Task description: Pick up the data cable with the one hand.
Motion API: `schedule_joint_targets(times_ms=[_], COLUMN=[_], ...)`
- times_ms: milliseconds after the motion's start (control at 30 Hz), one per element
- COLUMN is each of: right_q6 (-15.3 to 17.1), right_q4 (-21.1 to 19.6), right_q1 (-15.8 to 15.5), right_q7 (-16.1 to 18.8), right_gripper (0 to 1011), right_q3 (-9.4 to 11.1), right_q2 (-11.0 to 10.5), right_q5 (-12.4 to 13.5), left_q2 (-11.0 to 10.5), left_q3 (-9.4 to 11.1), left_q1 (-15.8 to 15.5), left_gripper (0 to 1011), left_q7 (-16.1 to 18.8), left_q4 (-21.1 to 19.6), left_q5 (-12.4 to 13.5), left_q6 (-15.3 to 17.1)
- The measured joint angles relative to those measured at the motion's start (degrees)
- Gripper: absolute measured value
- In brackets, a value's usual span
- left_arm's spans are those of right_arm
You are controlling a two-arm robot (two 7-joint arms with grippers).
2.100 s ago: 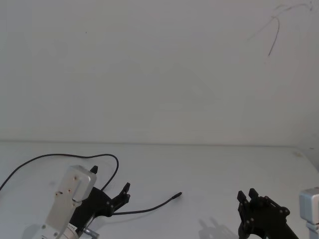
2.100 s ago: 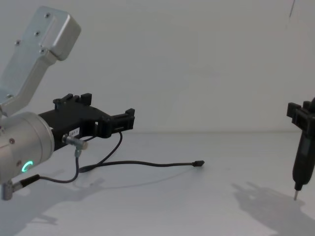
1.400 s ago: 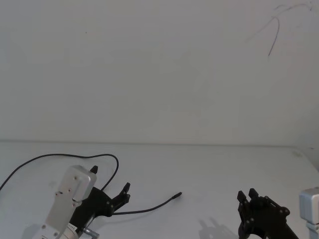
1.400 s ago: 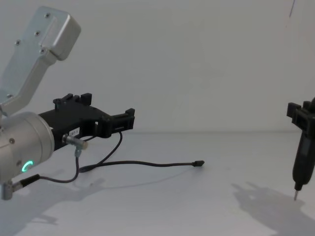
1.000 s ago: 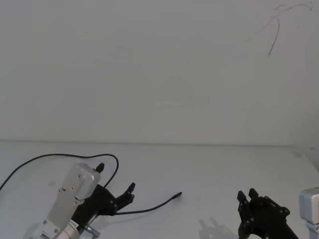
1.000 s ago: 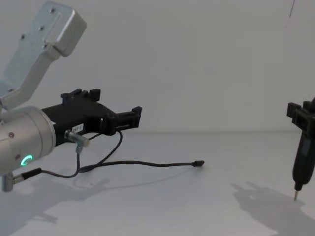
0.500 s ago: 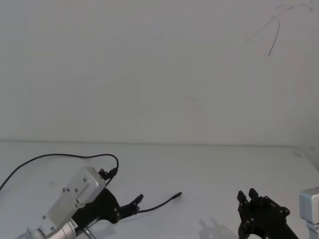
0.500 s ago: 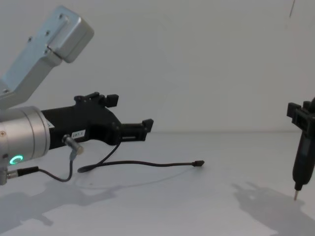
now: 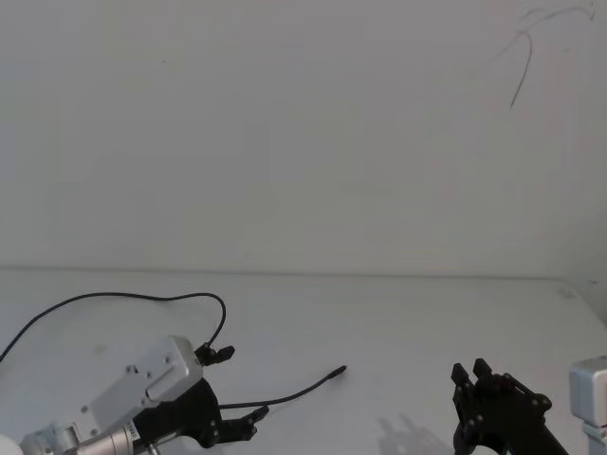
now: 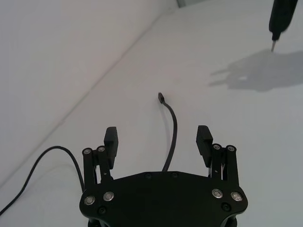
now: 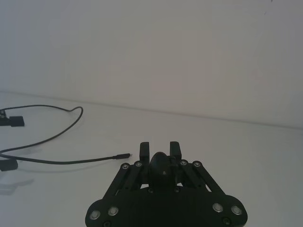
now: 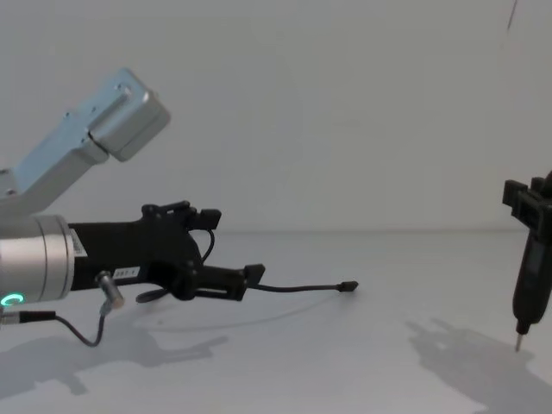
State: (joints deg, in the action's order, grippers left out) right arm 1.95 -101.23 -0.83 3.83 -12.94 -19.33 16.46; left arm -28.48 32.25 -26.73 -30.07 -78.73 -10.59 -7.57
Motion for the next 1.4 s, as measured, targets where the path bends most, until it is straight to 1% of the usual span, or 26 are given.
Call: schedule_joint_targets(times_ms=[267,800,867,933,1000,1033,1067,1100,1133,1167,1200,1300,1333,1367,1400], right_q6=[0.0,0.0,0.0,0.0,0.0,0.0,0.0,0.0,0.0,0.0,0.0,0.0,0.0,0.0,0.0], right_q4=[0.0,0.0,0.0,0.0,0.0,0.0,0.0,0.0,0.0,0.0,0.0,0.0,0.0,0.0,0.0], right_q1=[0.0,0.0,0.0,0.0,0.0,0.0,0.0,0.0,0.0,0.0,0.0,0.0,0.0,0.0,0.0], right_q7=[0.0,0.0,0.0,0.0,0.0,0.0,0.0,0.0,0.0,0.0,0.0,0.0,0.0,0.0,0.0], right_gripper=[251,251,251,251,251,251,251,251,251,251,251,251,251,251,251], right_q3=[0.0,0.0,0.0,0.0,0.0,0.0,0.0,0.0,0.0,0.0,0.0,0.0,0.0,0.0,0.0], right_q2=[0.0,0.0,0.0,0.0,0.0,0.0,0.0,0.0,0.0,0.0,0.0,0.0,0.0,0.0,0.0], right_q5=[0.0,0.0,0.0,0.0,0.0,0.0,0.0,0.0,0.0,0.0,0.0,0.0,0.0,0.0,0.0], left_q2=[0.9,3.0,3.2,3.5,3.7,3.8,3.9,4.0,4.0,4.2,4.2,4.4,4.4,4.5,4.5], left_q3=[0.8,2.4,2.5,2.7,2.8,2.9,2.9,3.0,3.0,3.1,3.1,3.2,3.2,3.3,3.3], left_q1=[-2.7,-6.3,-6.6,-6.9,-7.2,-7.3,-7.4,-7.5,-7.6,-7.7,-7.8,-8.0,-8.1,-8.2,-8.2], left_gripper=[1001,1001,979,926,898,853,840,800,790,747,730,632,570,570,528], left_q7=[-2.7,-6.2,-6.4,-6.8,-7.0,-7.1,-7.2,-7.3,-7.3,-7.5,-7.5,-7.7,-7.7,-7.8,-7.9], left_q4=[4.6,10.0,10.4,10.9,11.3,11.5,11.7,11.8,11.9,12.1,12.3,12.6,12.7,12.8,12.8], left_q5=[1.0,2.6,2.8,3.1,3.3,3.4,3.5,3.6,3.6,3.7,3.8,4.0,4.0,4.1,4.1], left_q6=[-0.8,-0.9,-0.8,-0.7,-0.7,-0.6,-0.5,-0.5,-0.5,-0.4,-0.4,-0.3,-0.3,-0.2,-0.2])
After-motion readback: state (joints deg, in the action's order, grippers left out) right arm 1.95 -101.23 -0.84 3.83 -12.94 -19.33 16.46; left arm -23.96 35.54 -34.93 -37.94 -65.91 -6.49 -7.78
